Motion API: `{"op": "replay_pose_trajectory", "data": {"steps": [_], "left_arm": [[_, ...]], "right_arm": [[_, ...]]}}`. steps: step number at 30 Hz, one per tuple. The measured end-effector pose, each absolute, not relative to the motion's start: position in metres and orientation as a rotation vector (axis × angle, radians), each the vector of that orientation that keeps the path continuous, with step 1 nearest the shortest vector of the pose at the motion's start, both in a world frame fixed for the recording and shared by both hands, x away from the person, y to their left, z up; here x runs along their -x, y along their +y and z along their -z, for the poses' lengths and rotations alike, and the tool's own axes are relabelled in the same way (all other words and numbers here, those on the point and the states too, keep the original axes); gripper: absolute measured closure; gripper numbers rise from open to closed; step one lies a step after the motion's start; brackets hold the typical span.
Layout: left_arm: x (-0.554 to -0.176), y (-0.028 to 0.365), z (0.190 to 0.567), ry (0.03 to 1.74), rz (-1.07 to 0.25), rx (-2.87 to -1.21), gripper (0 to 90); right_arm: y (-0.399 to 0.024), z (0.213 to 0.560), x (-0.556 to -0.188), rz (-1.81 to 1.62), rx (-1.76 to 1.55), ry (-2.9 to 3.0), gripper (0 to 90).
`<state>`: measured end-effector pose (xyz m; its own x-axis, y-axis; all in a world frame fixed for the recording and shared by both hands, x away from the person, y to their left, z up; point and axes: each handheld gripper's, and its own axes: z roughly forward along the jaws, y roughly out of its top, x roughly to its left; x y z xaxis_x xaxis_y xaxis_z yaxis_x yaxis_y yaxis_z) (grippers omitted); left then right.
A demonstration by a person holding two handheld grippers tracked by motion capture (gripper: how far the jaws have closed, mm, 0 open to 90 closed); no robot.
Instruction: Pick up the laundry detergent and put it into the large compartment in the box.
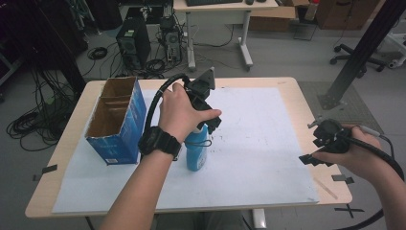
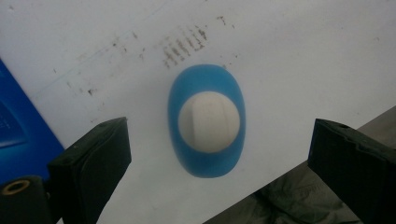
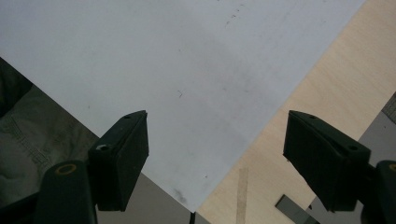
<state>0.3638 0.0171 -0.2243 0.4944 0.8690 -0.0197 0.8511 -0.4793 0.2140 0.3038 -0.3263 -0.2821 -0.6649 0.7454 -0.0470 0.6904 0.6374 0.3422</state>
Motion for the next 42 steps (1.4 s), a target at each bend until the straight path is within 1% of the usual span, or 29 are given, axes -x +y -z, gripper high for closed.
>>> {"op": "replay_pose_trajectory", "data": {"steps": [14, 42], "left_arm": [[-0.368, 0.012, 0.243, 1.529, -0.135, -2.560, 6.7], [-0.376, 0.008, 0.274, 1.605, -0.141, -2.587, 7.2]], "right_arm": [[-0.333, 0.291, -0.302, -0.448, -1.199, 2.676, 22.2], [-0.337, 0.293, -0.303, -0.460, -1.202, 2.679, 22.1]]}}
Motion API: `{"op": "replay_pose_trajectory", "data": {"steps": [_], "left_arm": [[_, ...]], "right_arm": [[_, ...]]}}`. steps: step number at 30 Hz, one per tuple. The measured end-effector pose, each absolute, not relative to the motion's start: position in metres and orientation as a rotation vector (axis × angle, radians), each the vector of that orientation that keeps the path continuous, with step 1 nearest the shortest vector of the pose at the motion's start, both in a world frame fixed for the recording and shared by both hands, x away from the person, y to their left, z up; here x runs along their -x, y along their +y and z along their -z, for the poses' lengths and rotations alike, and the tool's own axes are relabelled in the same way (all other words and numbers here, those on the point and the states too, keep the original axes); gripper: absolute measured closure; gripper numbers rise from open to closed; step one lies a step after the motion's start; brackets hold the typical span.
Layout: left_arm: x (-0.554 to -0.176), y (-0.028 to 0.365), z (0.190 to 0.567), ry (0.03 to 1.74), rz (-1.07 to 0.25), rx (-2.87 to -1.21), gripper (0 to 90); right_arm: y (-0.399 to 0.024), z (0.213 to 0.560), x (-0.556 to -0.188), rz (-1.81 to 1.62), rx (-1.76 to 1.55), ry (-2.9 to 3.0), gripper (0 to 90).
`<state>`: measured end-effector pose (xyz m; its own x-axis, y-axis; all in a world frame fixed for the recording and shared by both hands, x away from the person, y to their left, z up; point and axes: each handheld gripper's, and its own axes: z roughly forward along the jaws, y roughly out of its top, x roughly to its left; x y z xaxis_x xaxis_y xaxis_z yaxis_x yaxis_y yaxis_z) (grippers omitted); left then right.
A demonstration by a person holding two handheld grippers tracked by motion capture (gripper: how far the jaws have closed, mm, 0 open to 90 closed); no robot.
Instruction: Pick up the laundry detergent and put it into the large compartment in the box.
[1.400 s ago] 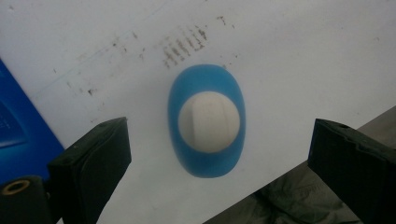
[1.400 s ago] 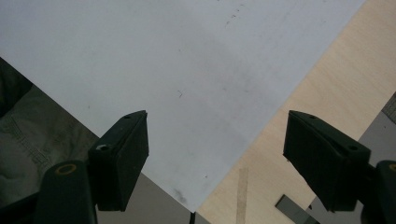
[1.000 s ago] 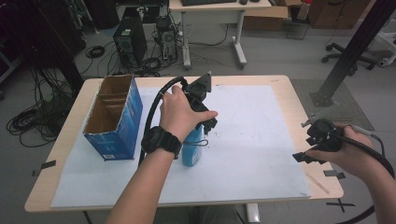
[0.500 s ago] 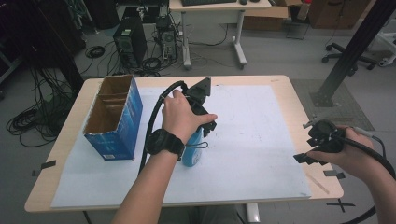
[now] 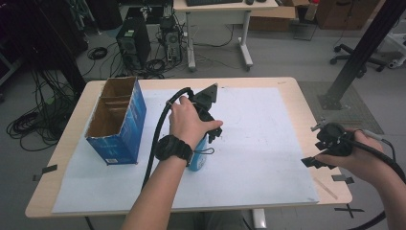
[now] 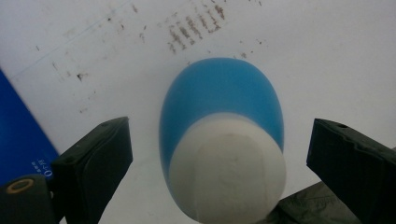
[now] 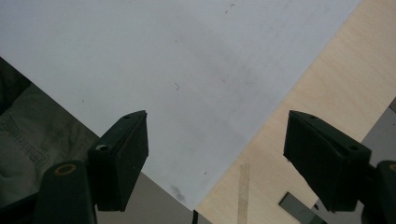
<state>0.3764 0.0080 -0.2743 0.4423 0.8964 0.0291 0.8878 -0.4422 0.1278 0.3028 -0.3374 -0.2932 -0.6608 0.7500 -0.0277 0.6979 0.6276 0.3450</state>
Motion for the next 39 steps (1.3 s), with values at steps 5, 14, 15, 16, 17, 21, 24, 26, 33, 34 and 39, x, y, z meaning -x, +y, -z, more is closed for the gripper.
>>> {"op": "replay_pose_trajectory", "data": {"steps": [5, 14, 15, 16, 17, 21, 24, 26, 33, 34, 39], "left_arm": [[-0.377, 0.007, 0.280, 1.616, -0.138, -2.591, 8.0], [-0.377, 0.004, 0.287, 1.626, -0.131, -2.598, 9.1], [-0.377, 0.004, 0.288, 1.623, -0.129, -2.606, 9.3], [-0.377, 0.004, 0.289, 1.626, -0.136, -2.603, 9.3], [-0.378, 0.004, 0.289, 1.627, -0.138, -2.605, 9.4], [-0.378, 0.004, 0.291, 1.636, -0.132, -2.605, 10.4], [-0.378, 0.004, 0.293, 1.643, -0.131, -2.607, 10.8], [-0.379, 0.003, 0.294, 1.644, -0.130, -2.606, 11.0], [-0.381, 0.002, 0.296, 1.665, -0.130, -2.603, 13.6], [-0.381, 0.002, 0.296, 1.668, -0.128, -2.606, 14.8], [-0.382, 0.002, 0.296, 1.681, -0.135, -2.600, 20.2]], "right_arm": [[-0.337, 0.295, -0.302, -0.460, -1.203, 2.683, 22.0], [-0.337, 0.298, -0.302, -0.459, -1.205, 2.687, 22.0], [-0.337, 0.298, -0.302, -0.457, -1.204, 2.689, 22.0], [-0.337, 0.298, -0.302, -0.457, -1.205, 2.689, 22.0], [-0.337, 0.299, -0.302, -0.456, -1.204, 2.691, 22.0], [-0.338, 0.299, -0.302, -0.457, -1.207, 2.690, 22.0], [-0.338, 0.299, -0.302, -0.458, -1.206, 2.692, 22.0], [-0.338, 0.299, -0.302, -0.458, -1.205, 2.691, 21.9], [-0.338, 0.301, -0.302, -0.459, -1.205, 2.696, 21.9], [-0.339, 0.302, -0.302, -0.459, -1.206, 2.697, 21.9], [-0.341, 0.302, -0.302, -0.460, -1.210, 2.694, 21.9]]}}
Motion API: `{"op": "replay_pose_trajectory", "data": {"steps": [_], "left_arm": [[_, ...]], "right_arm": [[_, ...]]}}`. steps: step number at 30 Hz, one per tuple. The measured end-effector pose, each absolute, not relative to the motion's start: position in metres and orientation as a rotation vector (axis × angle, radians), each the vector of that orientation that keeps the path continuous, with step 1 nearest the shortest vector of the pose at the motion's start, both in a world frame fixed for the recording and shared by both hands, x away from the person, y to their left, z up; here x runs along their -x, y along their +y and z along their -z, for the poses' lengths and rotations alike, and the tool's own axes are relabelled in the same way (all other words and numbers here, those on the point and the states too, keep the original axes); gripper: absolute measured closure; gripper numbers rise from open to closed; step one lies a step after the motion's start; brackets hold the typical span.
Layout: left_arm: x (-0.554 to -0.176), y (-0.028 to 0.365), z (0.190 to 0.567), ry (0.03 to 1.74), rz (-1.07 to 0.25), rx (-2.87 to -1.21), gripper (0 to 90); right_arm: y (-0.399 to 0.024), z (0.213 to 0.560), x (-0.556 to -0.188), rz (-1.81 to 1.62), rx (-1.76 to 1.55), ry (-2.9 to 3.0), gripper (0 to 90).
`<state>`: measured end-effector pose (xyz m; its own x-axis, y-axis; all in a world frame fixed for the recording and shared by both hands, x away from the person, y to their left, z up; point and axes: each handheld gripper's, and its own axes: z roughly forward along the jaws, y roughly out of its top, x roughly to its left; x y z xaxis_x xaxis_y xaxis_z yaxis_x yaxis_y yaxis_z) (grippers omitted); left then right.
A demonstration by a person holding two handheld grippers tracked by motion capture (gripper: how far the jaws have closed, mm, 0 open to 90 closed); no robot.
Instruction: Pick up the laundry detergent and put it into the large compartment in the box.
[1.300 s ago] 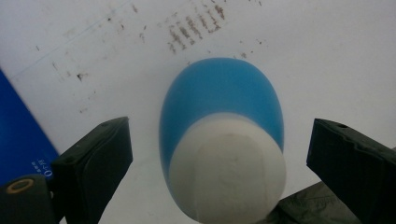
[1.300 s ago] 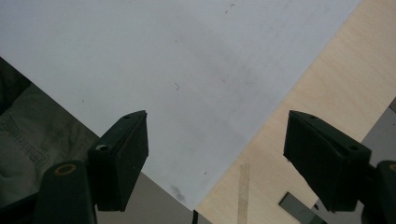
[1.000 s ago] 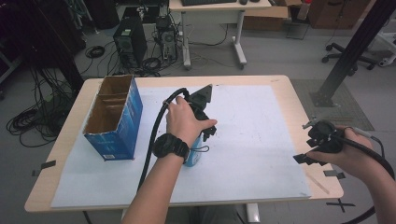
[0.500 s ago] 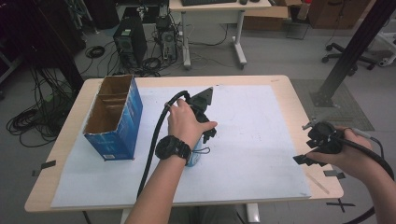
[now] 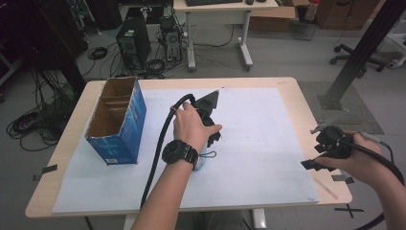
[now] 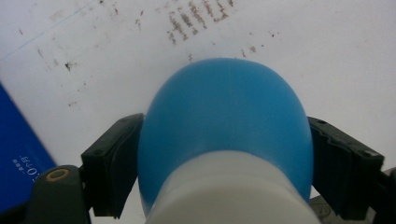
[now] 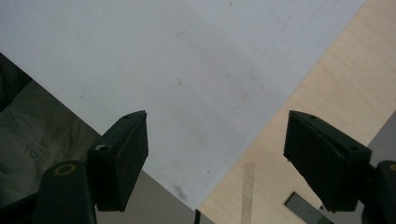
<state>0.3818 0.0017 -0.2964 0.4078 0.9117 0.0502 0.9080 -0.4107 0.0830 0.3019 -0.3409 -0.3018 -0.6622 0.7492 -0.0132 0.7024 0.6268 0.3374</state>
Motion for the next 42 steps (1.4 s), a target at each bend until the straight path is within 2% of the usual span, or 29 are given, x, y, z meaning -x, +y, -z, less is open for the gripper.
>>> {"op": "replay_pose_trajectory", "data": {"steps": [14, 42], "left_arm": [[-0.3850, 0.0027, 0.2934, 1.718, -0.129, -2.578, 35.9], [-0.3862, 0.0087, 0.2882, 1.691, -0.051, -2.588, 37.1]], "right_arm": [[-0.3419, 0.3076, -0.3035, -0.462, -1.217, 2.702, 21.9], [-0.3360, 0.3037, -0.3033, -0.443, -1.206, 2.705, 21.8]]}}
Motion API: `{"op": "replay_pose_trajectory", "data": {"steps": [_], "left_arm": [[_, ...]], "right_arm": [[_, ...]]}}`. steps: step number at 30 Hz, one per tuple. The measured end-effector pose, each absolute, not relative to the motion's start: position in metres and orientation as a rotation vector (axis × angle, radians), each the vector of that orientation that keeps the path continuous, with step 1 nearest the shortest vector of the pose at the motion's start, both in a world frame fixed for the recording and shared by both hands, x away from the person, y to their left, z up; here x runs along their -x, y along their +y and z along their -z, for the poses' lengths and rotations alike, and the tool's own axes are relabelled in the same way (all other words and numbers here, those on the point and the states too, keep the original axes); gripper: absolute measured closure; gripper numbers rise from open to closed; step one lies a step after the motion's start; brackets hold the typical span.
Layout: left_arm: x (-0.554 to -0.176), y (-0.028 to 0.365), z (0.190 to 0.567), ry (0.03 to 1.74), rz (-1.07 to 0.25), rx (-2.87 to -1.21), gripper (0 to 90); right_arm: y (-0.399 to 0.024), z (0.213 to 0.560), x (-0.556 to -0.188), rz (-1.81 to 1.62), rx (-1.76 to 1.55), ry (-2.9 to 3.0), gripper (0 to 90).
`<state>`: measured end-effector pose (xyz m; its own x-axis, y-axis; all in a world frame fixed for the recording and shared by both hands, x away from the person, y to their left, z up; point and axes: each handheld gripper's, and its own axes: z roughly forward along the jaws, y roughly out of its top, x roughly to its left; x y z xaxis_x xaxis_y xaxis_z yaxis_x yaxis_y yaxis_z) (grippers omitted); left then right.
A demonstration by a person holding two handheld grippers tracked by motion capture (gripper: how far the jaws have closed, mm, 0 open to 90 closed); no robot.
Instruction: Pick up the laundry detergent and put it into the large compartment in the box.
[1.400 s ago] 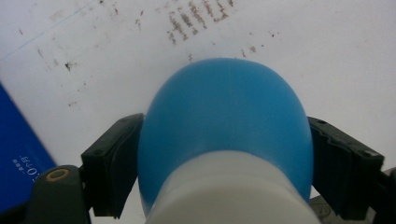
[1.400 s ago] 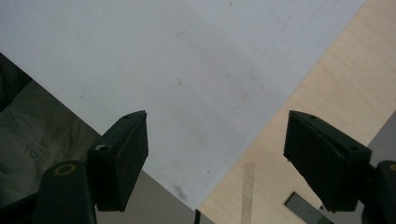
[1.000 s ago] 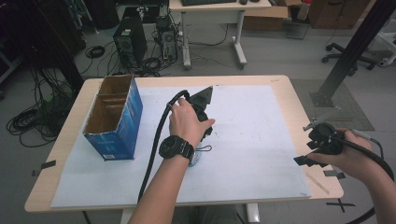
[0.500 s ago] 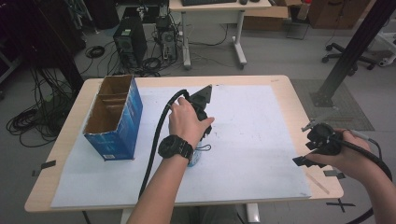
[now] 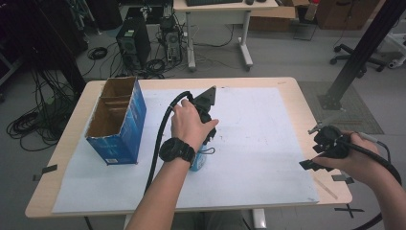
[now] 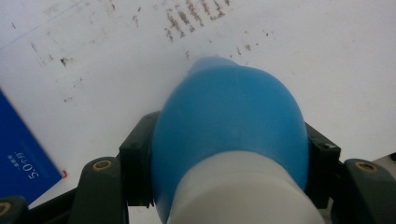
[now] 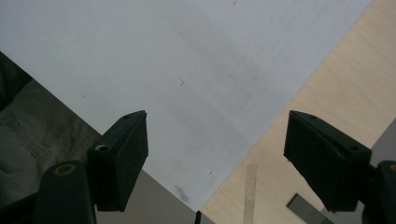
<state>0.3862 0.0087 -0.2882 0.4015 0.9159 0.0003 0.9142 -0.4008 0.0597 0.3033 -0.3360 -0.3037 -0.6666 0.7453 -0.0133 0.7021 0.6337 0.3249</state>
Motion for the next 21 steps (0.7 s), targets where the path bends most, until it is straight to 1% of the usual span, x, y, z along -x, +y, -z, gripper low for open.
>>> {"op": "replay_pose_trajectory", "data": {"steps": [15, 21], "left_arm": [[-0.385, 0.025, 0.264, 1.700, -0.082, -2.568, 37.2], [-0.385, 0.030, 0.252, 1.702, -0.066, -2.565, 37.2]], "right_arm": [[-0.330, 0.303, -0.306, -0.438, -1.195, 2.713, 21.9], [-0.326, 0.303, -0.308, -0.425, -1.189, 2.720, 21.9]]}}
